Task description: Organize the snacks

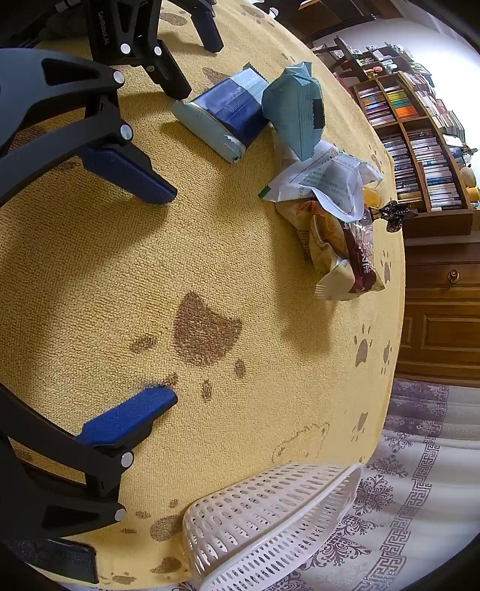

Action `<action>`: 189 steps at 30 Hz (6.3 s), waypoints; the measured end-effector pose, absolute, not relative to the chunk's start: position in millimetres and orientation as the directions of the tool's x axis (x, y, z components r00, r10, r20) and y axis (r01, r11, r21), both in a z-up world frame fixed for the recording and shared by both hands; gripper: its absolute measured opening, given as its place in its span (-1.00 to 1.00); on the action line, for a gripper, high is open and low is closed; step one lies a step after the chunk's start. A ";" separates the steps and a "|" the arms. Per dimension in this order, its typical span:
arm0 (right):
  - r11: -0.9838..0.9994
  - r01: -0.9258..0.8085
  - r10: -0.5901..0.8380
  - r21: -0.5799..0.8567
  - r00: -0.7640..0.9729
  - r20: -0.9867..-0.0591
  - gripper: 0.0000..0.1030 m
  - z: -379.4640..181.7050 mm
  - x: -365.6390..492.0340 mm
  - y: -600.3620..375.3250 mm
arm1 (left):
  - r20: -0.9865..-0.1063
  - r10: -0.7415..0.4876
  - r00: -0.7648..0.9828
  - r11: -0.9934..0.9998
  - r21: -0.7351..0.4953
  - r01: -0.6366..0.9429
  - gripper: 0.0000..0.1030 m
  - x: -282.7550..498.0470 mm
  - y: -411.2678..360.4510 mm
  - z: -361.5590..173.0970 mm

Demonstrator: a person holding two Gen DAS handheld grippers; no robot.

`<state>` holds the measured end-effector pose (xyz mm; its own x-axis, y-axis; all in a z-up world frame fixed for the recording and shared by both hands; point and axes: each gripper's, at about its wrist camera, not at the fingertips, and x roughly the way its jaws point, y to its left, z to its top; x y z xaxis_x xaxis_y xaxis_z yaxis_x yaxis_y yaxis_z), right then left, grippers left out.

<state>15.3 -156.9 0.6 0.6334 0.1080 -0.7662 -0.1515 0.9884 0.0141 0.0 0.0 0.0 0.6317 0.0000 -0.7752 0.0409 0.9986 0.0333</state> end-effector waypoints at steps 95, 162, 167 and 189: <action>0.988 -0.152 0.114 0.021 0.632 -0.766 0.96 -1.0 15.3 -158.2 | -0.756 -0.104 0.646 0.994 -0.061 0.090 0.91 -3.4 11.0 18.0; 0.815 -0.564 0.462 0.132 0.496 -0.735 0.59 24.7 60.3 -58.7 | -0.584 0.009 0.812 0.985 -0.136 -0.109 0.32 58.6 97.2 56.5; 0.786 -0.595 0.496 0.170 0.442 -0.747 0.46 18.2 53.0 -51.3 | -0.598 0.015 0.801 0.980 -0.149 -0.129 0.32 60.1 102.7 54.7; 0.784 -0.619 0.370 -0.045 0.525 -0.766 0.00 8.1 32.2 -2.1 | -0.599 0.022 0.801 0.979 -0.150 -0.139 0.32 58.9 101.4 53.1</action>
<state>32.2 -2.1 8.1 0.5253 0.3704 -0.7661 -0.6190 0.7841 -0.0454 58.9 101.4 53.1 0.8006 0.0217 -0.5988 -0.1387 0.9789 -0.1500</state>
